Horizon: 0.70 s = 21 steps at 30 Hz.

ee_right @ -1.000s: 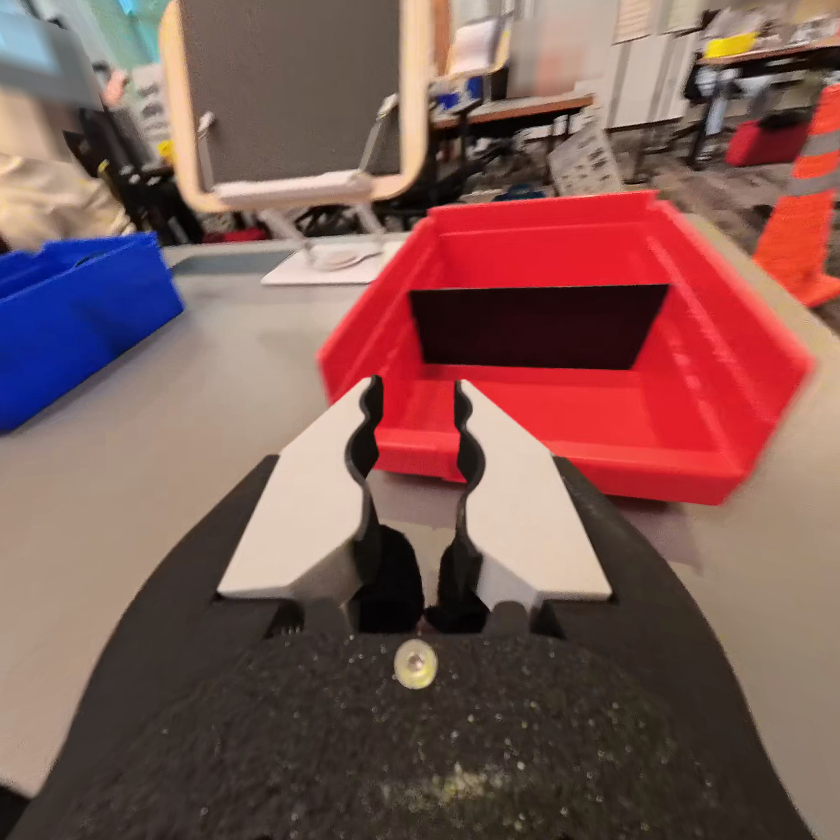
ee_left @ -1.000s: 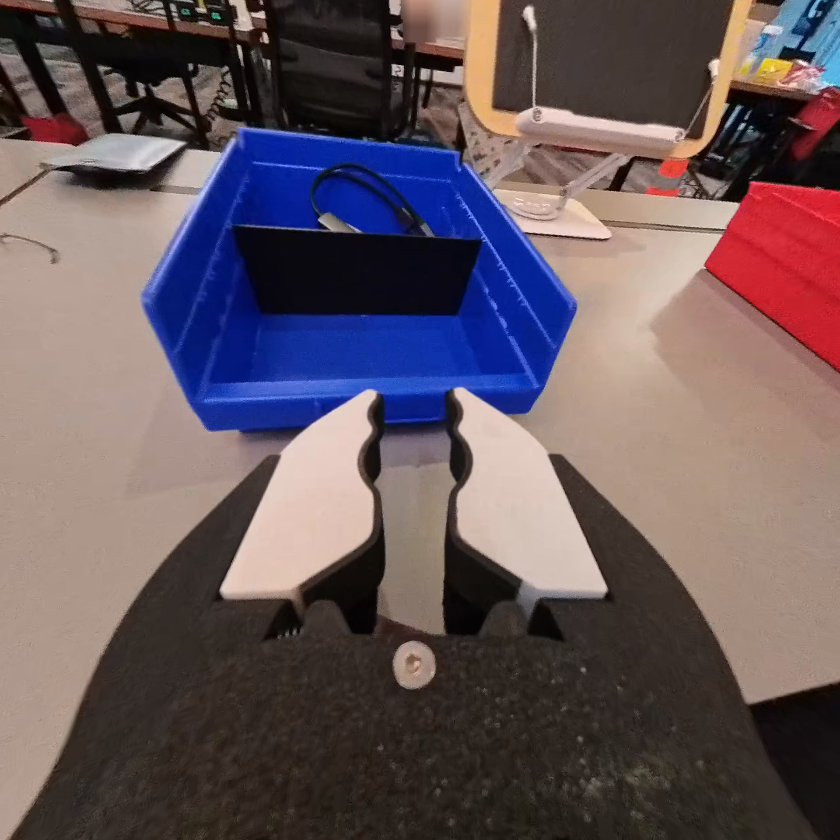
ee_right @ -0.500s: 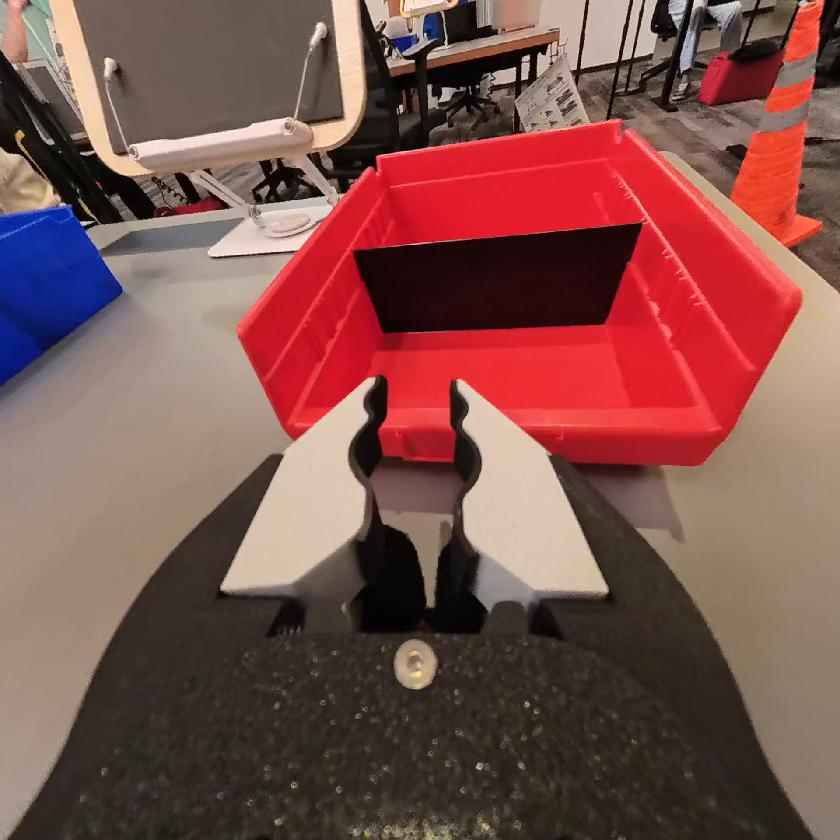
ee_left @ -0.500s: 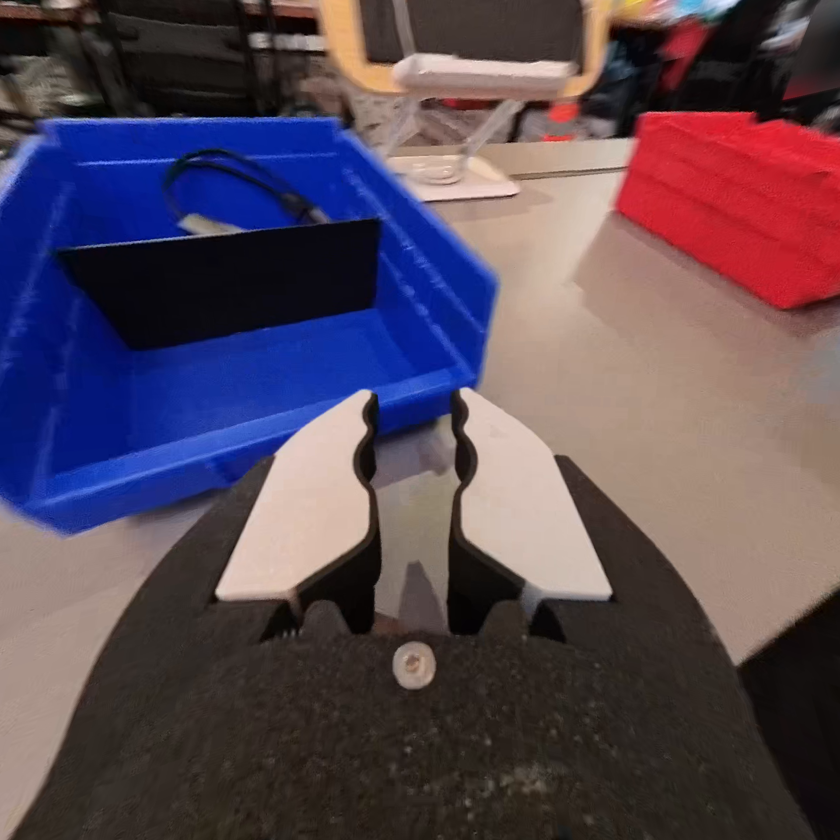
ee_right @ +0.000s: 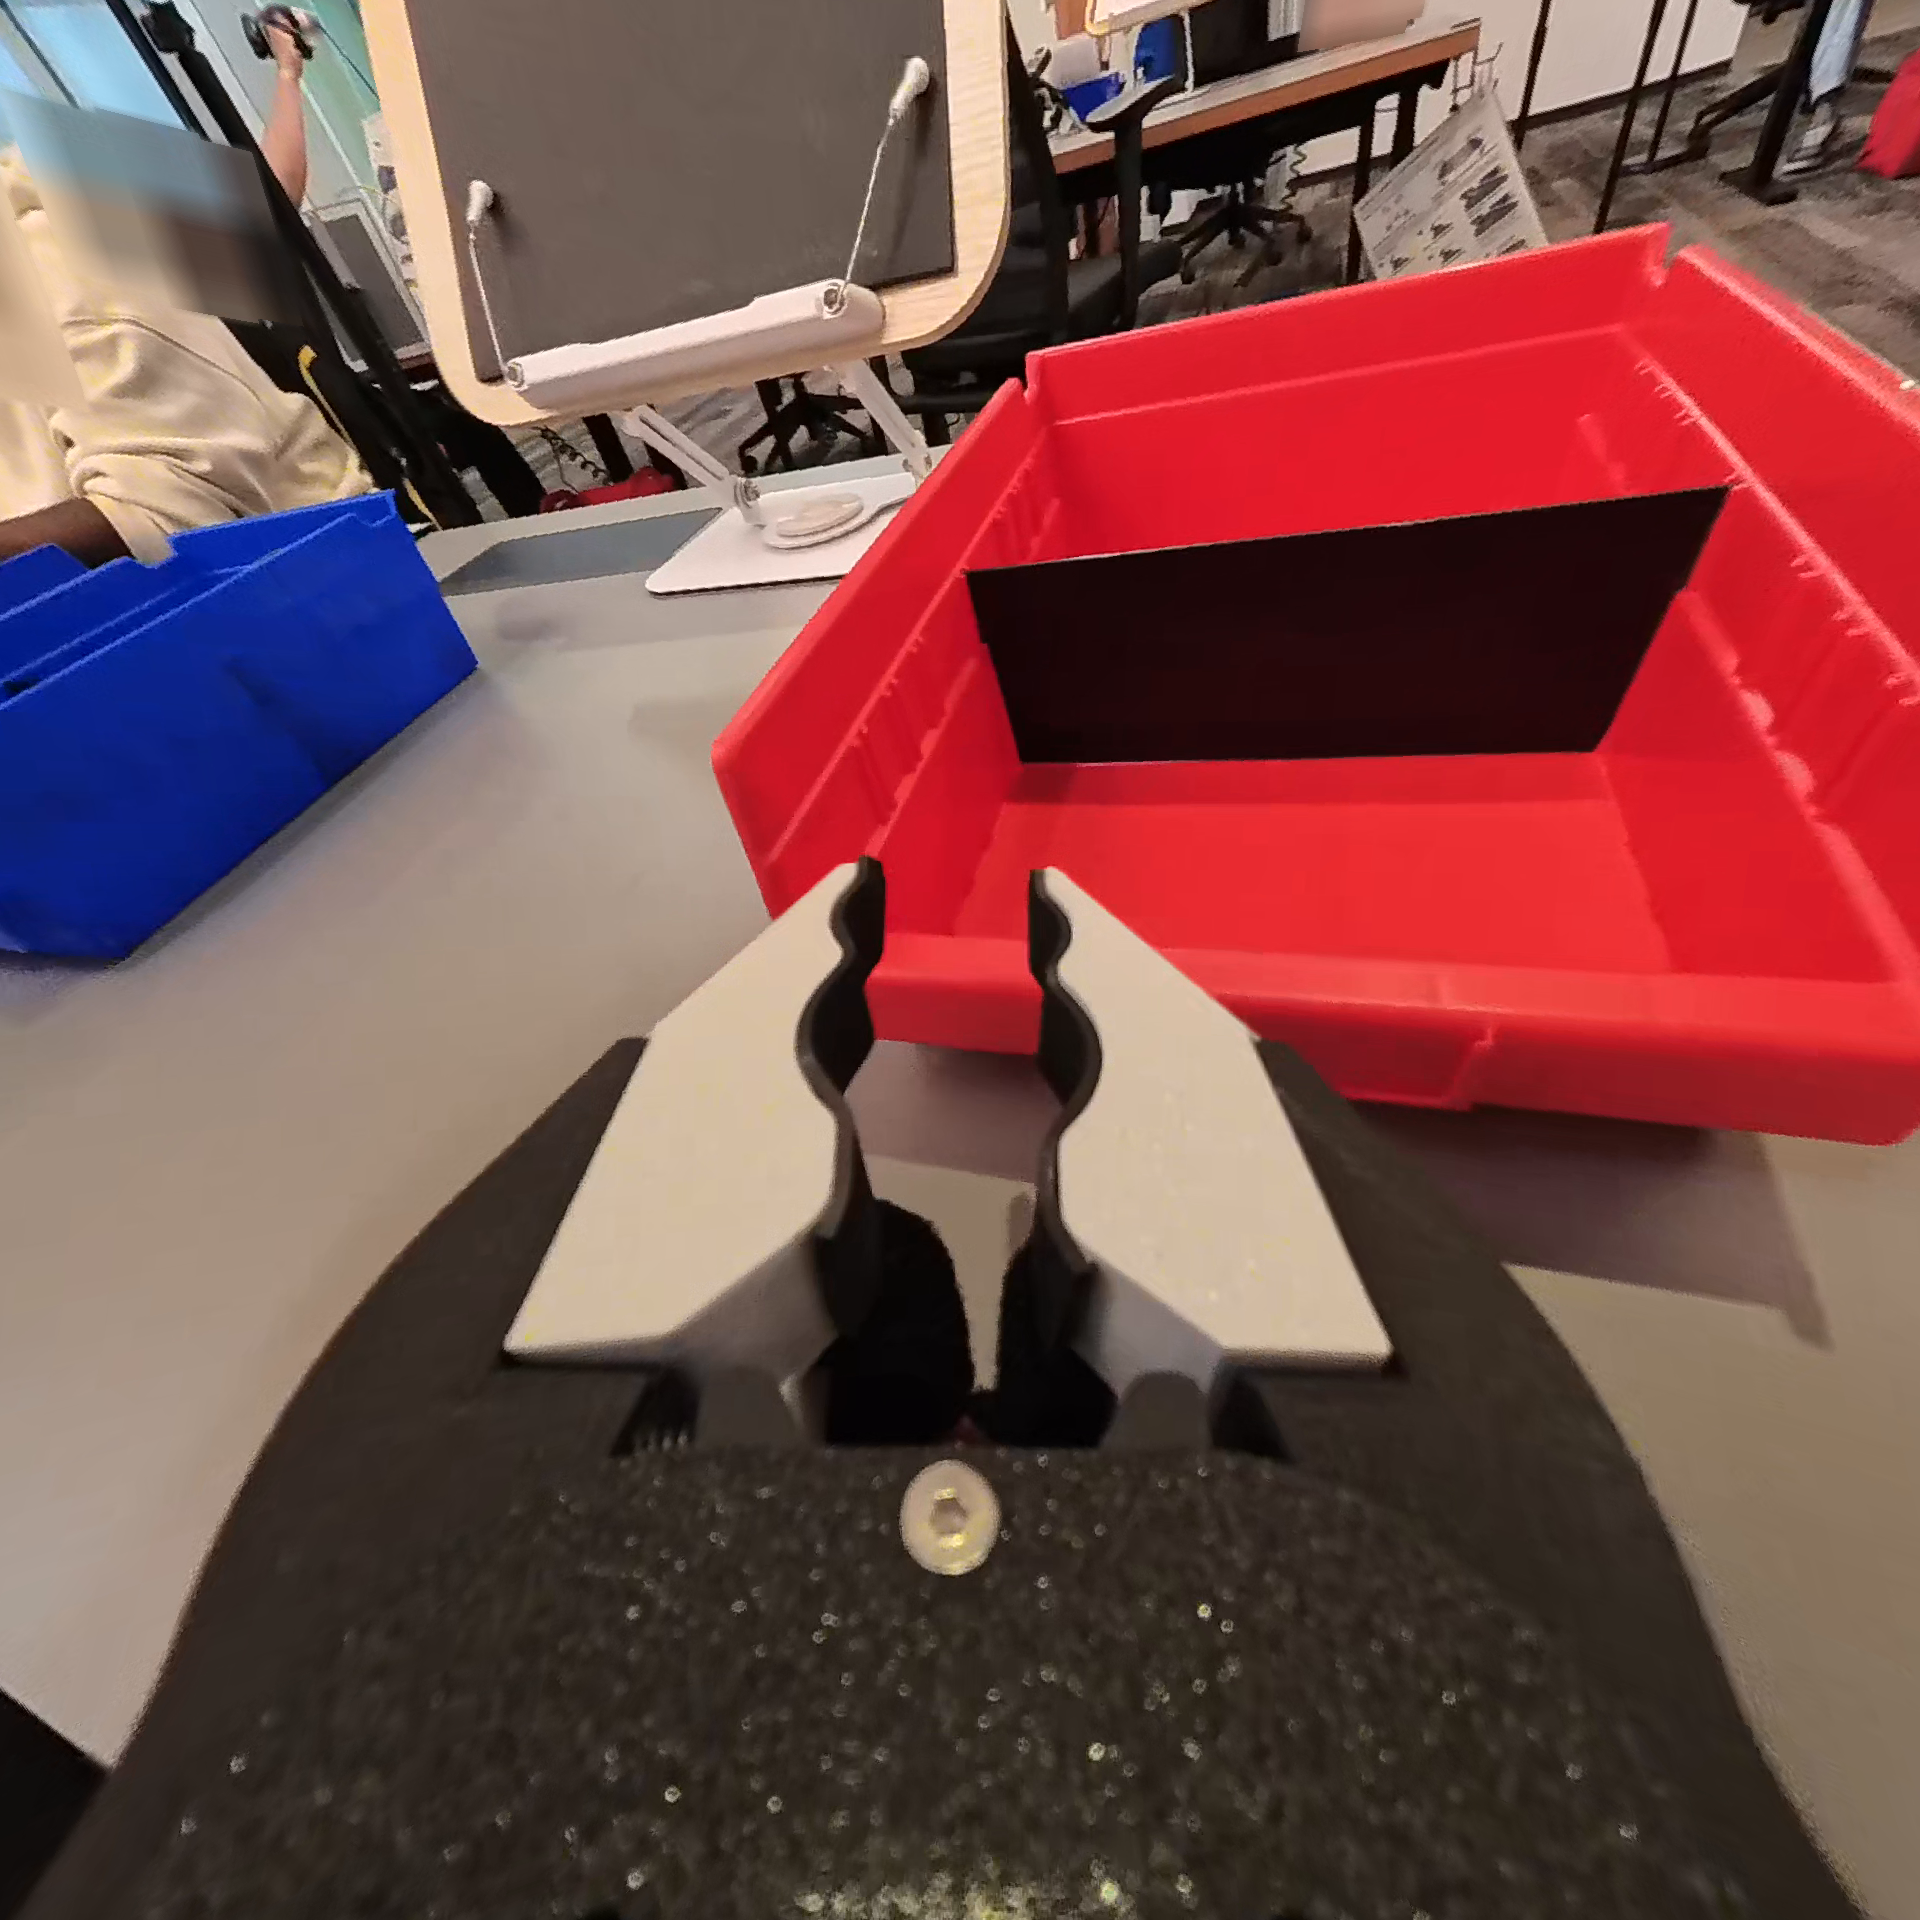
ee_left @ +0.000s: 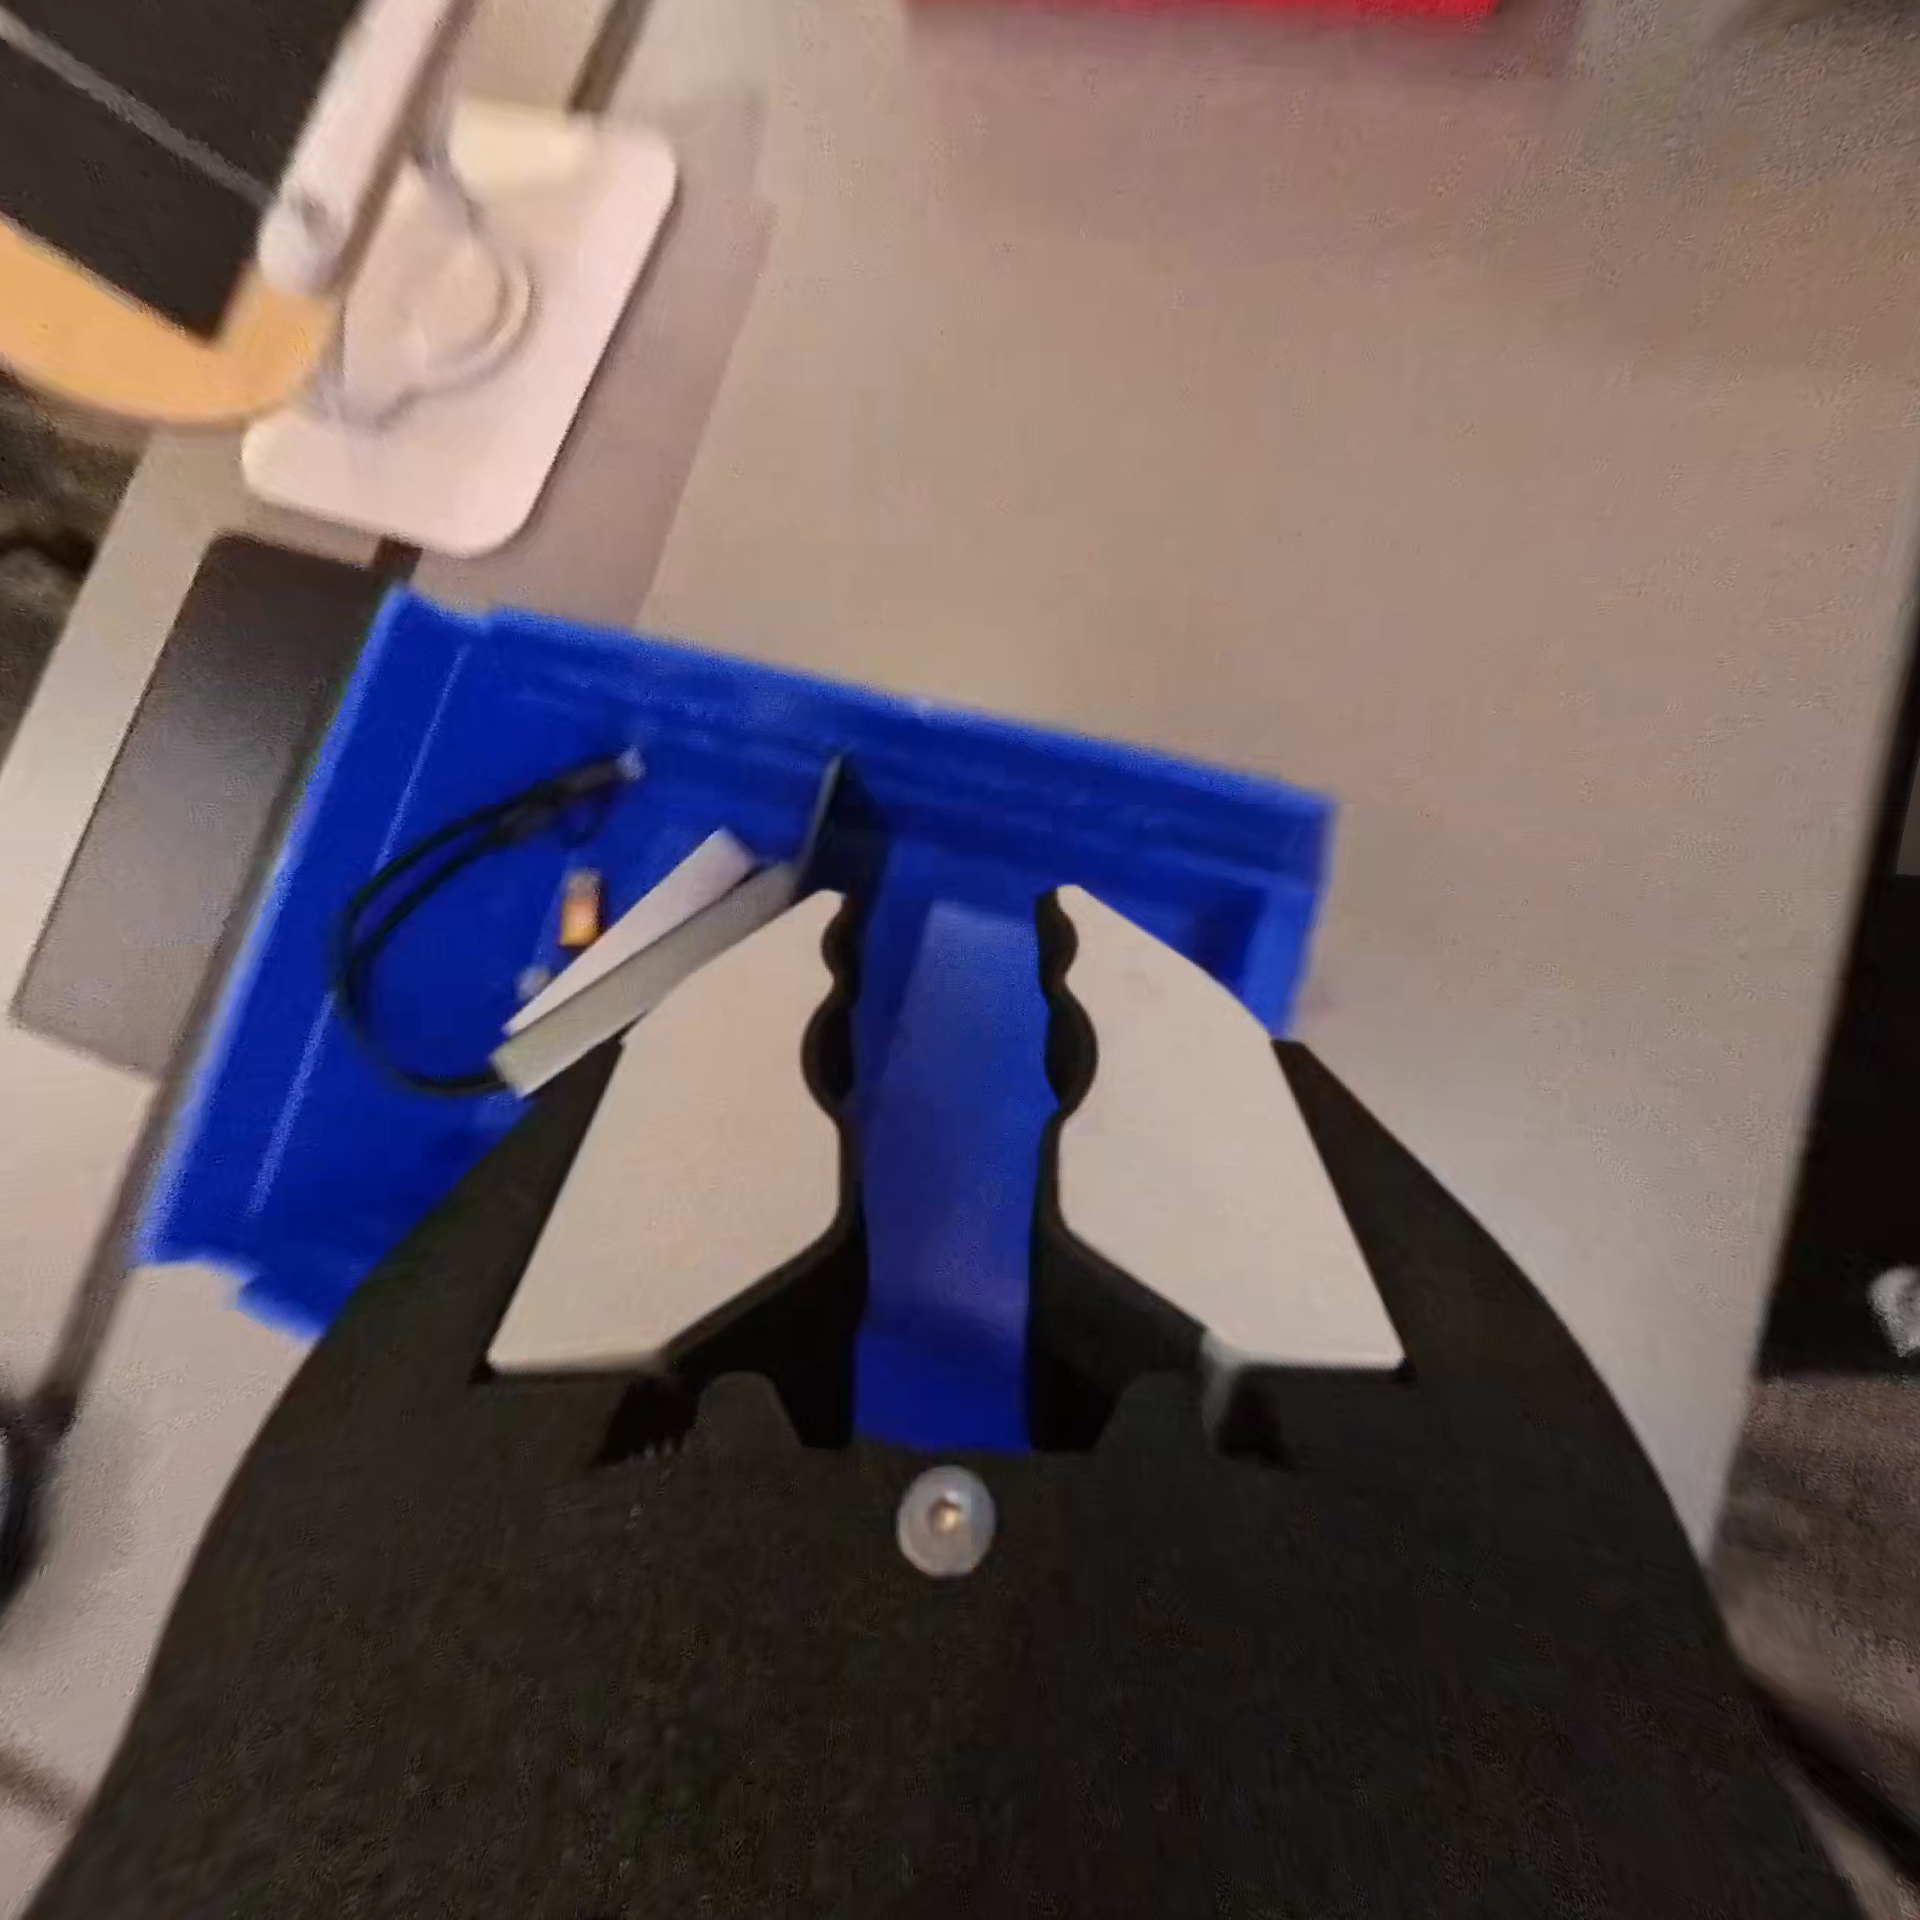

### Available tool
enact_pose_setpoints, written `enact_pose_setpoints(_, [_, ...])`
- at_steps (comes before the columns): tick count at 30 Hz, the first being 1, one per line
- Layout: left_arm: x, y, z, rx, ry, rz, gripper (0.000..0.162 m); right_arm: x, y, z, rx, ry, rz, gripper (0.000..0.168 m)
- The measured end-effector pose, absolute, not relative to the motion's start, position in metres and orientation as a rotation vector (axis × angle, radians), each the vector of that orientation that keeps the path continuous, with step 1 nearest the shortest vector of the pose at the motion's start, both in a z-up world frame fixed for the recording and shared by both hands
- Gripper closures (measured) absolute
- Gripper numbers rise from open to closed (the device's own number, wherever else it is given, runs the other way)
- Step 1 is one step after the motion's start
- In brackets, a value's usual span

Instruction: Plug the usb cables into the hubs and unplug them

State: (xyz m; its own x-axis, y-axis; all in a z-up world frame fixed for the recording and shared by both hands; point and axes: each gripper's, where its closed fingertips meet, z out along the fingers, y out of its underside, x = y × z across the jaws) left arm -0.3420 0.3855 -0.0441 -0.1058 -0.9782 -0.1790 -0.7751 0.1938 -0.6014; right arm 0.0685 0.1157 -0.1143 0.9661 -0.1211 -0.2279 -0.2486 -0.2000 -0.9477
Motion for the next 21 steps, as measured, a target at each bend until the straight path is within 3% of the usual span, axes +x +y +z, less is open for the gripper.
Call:
enact_pose_setpoints(3, [-0.345,0.464,-0.081,-1.658,2.191,-0.013,0.116,0.064,0.12,-0.117,-1.793,0.258,0.138,0.142])
enact_pose_setpoints(11, [-0.355,0.533,-0.155,-1.46,2.629,0.438,0.116,0.06,0.116,-0.12,-1.806,0.224,0.124,0.142])
enact_pose_setpoints(14, [-0.362,0.54,-0.166,-1.42,2.652,0.513,0.119,0.064,0.112,-0.12,-1.799,0.251,0.141,0.142])
enact_pose_setpoints(16, [-0.367,0.547,-0.167,-1.333,2.647,0.631,0.133,0.066,0.109,-0.12,-1.793,0.271,0.158,0.142])
enact_pose_setpoints(21, [-0.366,0.548,-0.145,-1.324,2.55,0.653,0.134,0.066,0.107,-0.121,-1.794,0.291,0.193,0.142])
